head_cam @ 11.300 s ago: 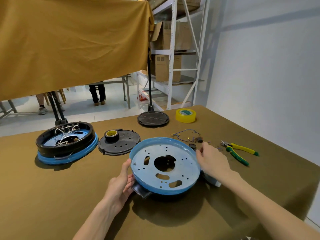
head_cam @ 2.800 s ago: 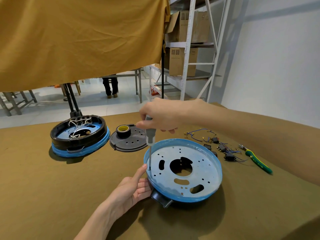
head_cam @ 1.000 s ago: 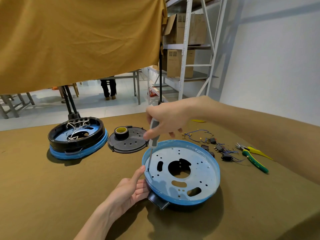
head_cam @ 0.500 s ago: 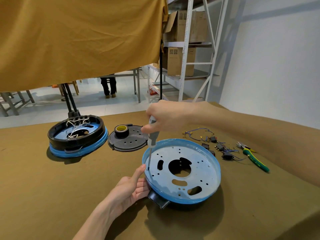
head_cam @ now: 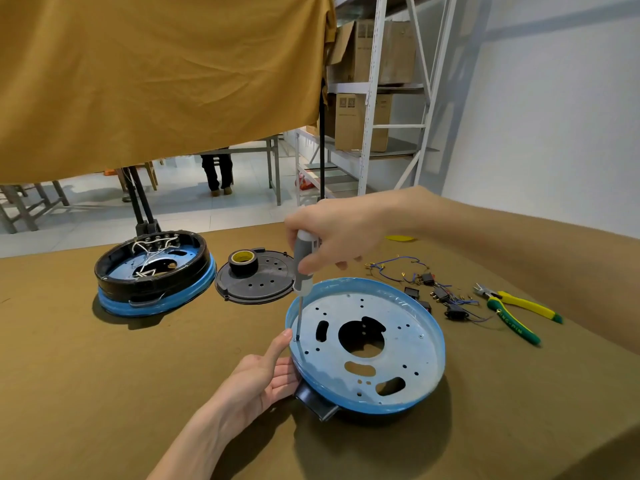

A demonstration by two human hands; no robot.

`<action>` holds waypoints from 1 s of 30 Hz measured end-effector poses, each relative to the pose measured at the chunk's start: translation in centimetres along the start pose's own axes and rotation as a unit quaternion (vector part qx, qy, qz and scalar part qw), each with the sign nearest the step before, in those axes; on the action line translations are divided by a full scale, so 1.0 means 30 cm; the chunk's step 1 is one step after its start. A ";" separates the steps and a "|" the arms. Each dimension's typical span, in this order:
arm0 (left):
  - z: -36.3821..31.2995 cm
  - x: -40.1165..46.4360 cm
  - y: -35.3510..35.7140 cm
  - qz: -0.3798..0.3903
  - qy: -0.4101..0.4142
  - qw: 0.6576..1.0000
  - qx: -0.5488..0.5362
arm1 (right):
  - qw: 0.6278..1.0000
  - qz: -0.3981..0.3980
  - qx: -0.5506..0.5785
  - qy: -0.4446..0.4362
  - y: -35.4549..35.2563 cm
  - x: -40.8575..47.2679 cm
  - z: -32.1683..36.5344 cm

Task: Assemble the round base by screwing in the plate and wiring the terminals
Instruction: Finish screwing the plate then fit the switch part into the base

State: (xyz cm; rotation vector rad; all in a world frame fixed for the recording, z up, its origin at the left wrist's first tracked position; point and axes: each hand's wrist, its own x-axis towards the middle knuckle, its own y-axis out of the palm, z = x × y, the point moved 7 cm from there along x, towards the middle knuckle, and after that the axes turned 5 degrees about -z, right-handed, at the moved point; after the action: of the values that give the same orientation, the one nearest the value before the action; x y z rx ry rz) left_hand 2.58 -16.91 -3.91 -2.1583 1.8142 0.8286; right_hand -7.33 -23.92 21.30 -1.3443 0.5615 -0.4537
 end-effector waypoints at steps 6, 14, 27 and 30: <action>0.000 -0.003 0.001 -0.002 -0.005 1.000 -0.007 | 0.991 -0.097 -0.088 0.038 0.002 0.016 -0.022; 0.002 0.005 -0.006 -0.011 -0.005 1.000 -0.008 | 0.998 -0.058 -0.039 0.008 0.012 -0.006 -0.010; 0.003 0.002 -0.002 0.003 -0.005 1.000 -0.014 | 0.998 -0.029 -0.055 0.031 0.010 -0.006 -0.018; 0.002 0.002 0.000 0.004 0.000 1.000 -0.013 | 1.000 0.030 0.003 0.000 0.007 -0.030 -0.001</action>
State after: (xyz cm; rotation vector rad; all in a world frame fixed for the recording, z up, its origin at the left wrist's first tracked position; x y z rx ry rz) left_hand 2.56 -16.93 -3.99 -2.1696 1.8224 0.8584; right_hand -8.08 -23.36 21.19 -1.3180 0.5986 -0.4063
